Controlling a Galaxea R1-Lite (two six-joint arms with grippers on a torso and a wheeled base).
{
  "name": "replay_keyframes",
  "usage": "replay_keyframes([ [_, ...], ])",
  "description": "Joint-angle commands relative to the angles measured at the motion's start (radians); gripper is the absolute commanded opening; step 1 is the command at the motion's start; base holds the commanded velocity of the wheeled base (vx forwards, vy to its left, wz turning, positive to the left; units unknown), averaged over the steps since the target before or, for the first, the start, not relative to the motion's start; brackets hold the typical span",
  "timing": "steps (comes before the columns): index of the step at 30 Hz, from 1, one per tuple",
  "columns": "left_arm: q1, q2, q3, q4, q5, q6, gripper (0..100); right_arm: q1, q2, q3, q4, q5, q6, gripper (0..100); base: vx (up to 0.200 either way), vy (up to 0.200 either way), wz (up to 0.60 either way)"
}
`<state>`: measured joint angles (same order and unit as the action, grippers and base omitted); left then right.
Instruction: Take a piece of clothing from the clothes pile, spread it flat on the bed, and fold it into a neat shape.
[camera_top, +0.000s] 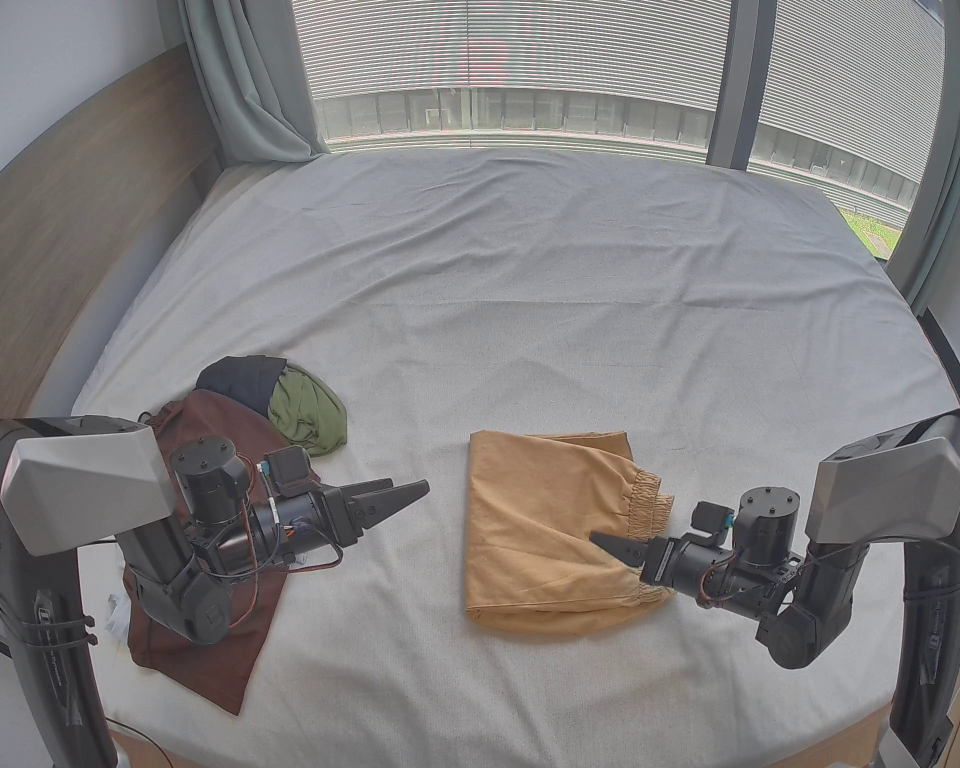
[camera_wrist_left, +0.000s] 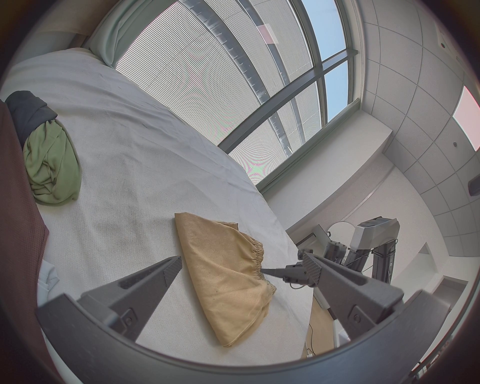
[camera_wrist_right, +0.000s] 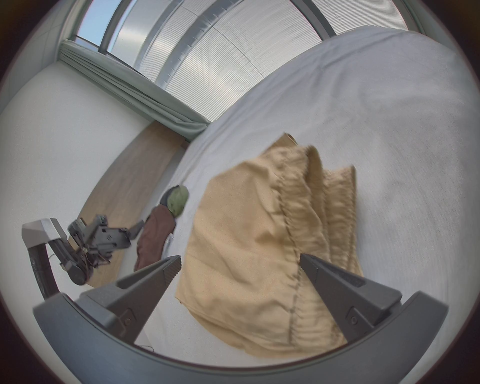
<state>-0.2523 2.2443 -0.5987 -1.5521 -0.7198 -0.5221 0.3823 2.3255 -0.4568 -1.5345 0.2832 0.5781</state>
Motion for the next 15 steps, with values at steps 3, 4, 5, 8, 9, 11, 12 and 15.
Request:
replay_keyframes([
  [3,0.001,0.003,-0.001,0.0,0.003,0.002,100,0.0,-0.046,-0.085,-0.012,0.002,0.025,100,0.0,0.0,0.0],
  [4,0.001,0.003,-0.001,0.0,0.003,0.002,100,-0.003,-0.043,-0.098,-0.012,0.002,0.028,100,0.0,0.0,0.0],
  [5,0.001,0.003,-0.001,0.0,0.003,0.002,100,-0.007,-0.037,-0.109,-0.012,0.001,0.029,100,0.0,0.0,0.0],
  [8,0.002,0.005,-0.001,0.0,0.003,0.002,100,-0.031,0.028,-0.163,-0.013,-0.007,0.026,100,0.0,0.0,0.0],
  [9,0.002,0.005,0.0,0.0,0.003,0.002,100,-0.042,0.063,-0.187,-0.013,-0.019,0.028,100,0.0,0.0,0.0],
  [11,0.002,0.005,0.0,0.0,0.003,0.002,100,-0.049,0.089,-0.214,-0.013,-0.041,0.028,100,0.0,0.0,0.0],
  [12,0.002,0.003,0.0,0.0,0.003,0.002,100,-0.056,0.107,-0.235,-0.013,-0.061,0.028,100,0.0,0.0,0.0],
  [15,0.004,0.001,0.0,0.0,0.003,0.002,100,-0.069,0.133,-0.256,-0.013,-0.079,0.028,100,0.0,0.0,0.0],
])
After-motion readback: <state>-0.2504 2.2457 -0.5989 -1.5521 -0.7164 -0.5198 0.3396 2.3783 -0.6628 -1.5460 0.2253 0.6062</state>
